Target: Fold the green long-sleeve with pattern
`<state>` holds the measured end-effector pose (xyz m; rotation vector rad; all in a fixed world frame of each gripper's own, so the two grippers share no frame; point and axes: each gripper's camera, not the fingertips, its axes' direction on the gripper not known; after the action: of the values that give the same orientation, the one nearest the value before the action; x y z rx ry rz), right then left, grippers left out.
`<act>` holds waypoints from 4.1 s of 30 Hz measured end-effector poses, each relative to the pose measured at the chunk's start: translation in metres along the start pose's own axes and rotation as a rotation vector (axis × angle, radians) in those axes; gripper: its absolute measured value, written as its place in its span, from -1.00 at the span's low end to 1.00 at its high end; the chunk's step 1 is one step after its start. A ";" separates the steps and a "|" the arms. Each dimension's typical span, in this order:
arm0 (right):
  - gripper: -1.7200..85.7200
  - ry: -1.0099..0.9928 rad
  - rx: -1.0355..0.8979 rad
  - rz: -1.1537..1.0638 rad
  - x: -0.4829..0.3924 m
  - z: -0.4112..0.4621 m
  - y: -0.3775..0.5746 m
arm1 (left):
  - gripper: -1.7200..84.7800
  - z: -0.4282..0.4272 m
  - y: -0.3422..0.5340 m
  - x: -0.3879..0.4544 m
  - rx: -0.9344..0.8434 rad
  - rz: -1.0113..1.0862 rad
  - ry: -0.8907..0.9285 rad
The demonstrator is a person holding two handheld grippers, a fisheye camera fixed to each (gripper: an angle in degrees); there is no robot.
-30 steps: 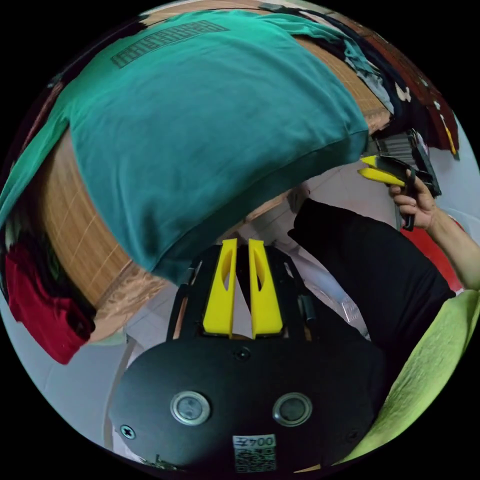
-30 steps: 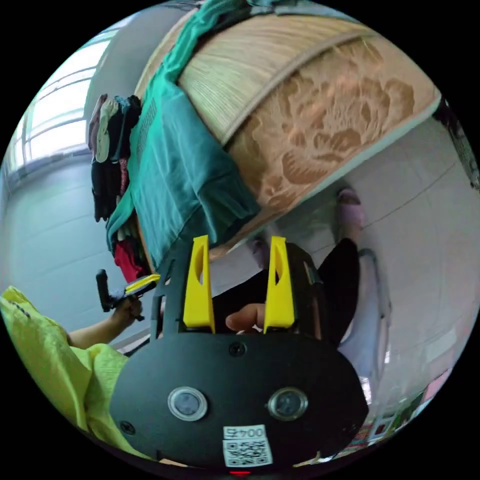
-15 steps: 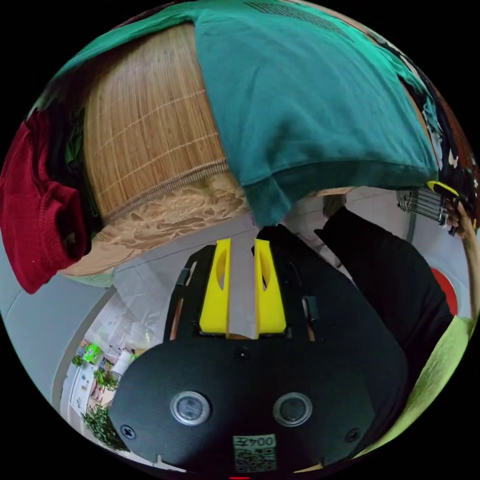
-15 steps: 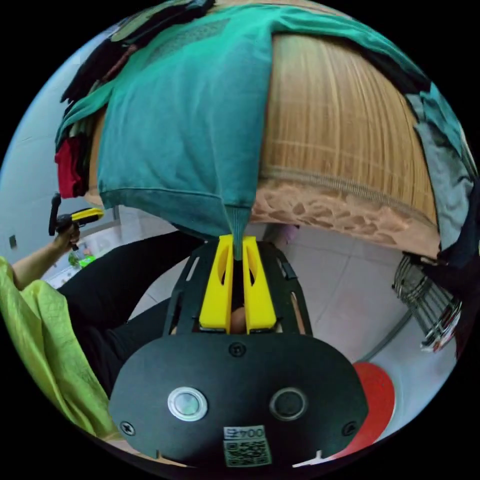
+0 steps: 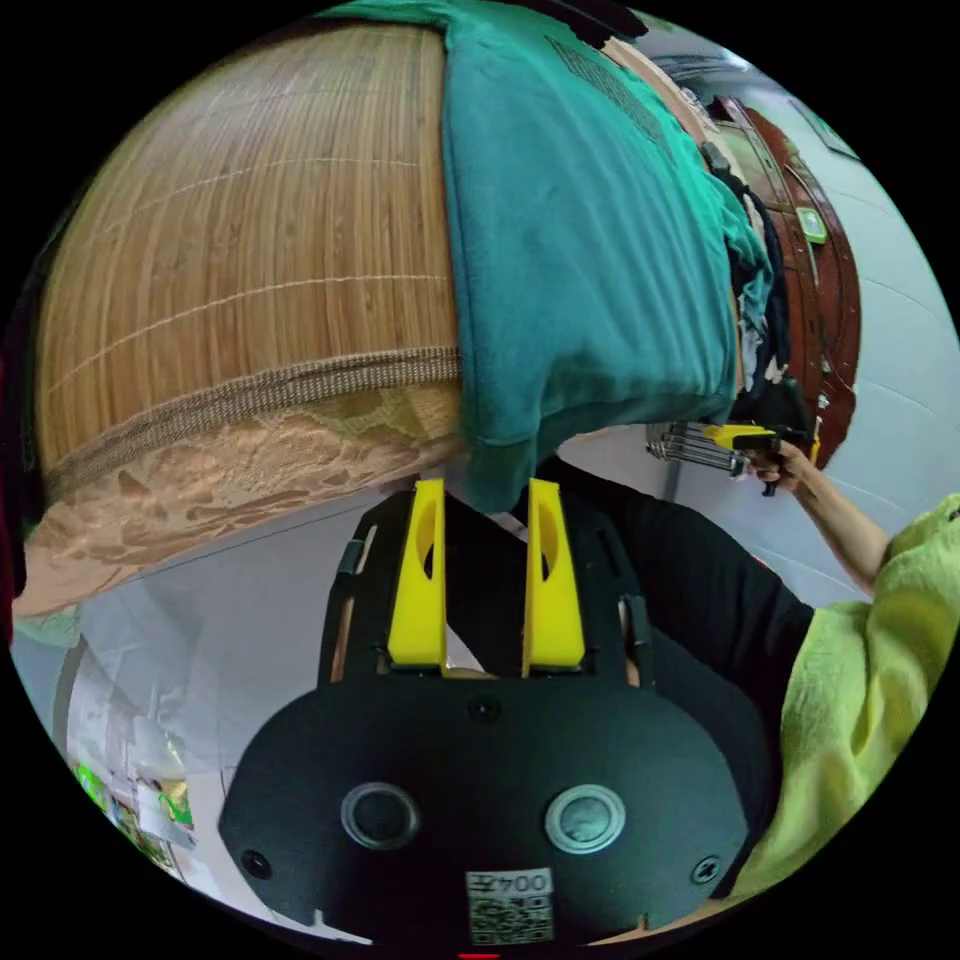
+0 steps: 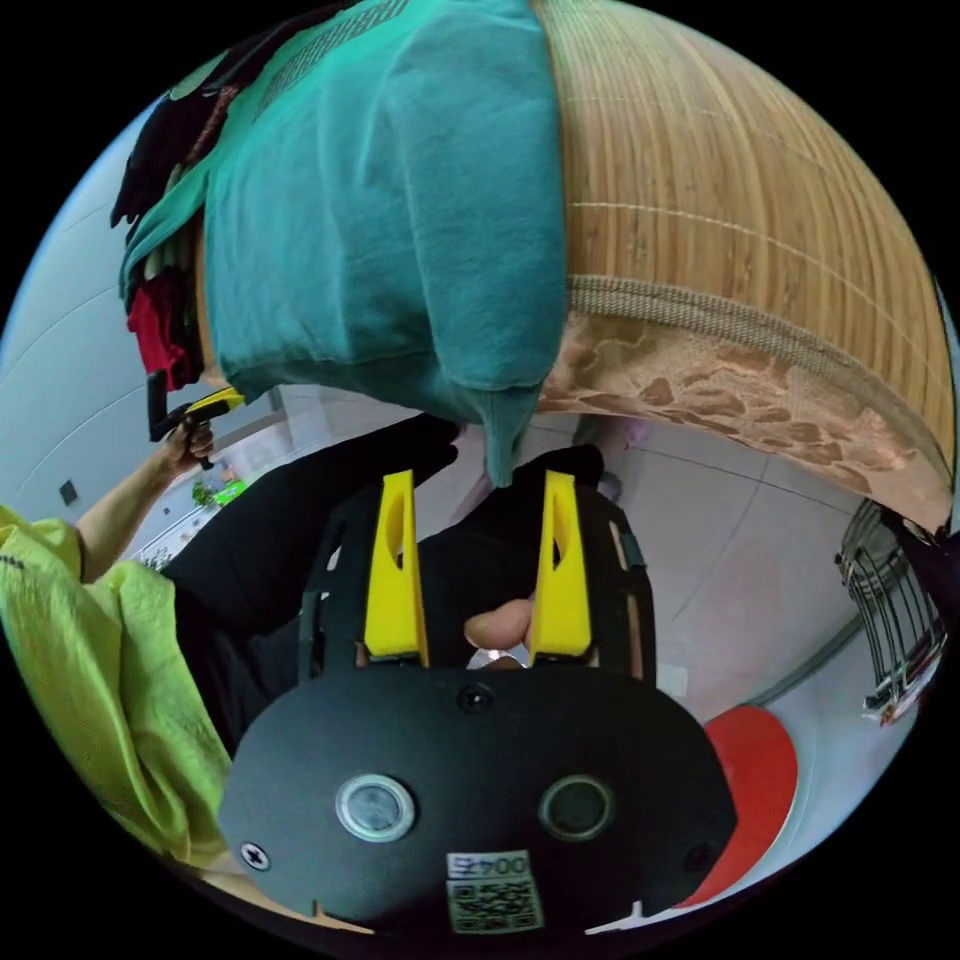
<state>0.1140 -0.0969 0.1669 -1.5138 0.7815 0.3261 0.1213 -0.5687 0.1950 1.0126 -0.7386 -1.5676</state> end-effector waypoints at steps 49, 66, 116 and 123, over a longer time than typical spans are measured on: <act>-0.85 0.241 0.600 0.164 -0.109 -0.109 0.055 | -0.95 0.103 0.057 -0.060 0.029 0.509 -0.373; -0.88 -0.110 0.626 0.281 0.014 -0.026 0.192 | -0.80 0.183 0.025 0.015 -0.231 0.624 0.024; -0.87 -0.882 0.591 0.146 0.219 -0.029 0.208 | -0.68 0.202 0.060 -0.142 -0.447 0.627 0.304; -0.92 -0.551 0.591 0.167 0.213 -0.055 0.203 | -0.81 0.179 0.058 -0.212 -0.274 0.387 -0.069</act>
<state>0.1234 -0.1926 -0.1161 -0.7492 0.4962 0.5524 -0.0002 -0.3846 0.3727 0.5759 -0.6965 -1.3245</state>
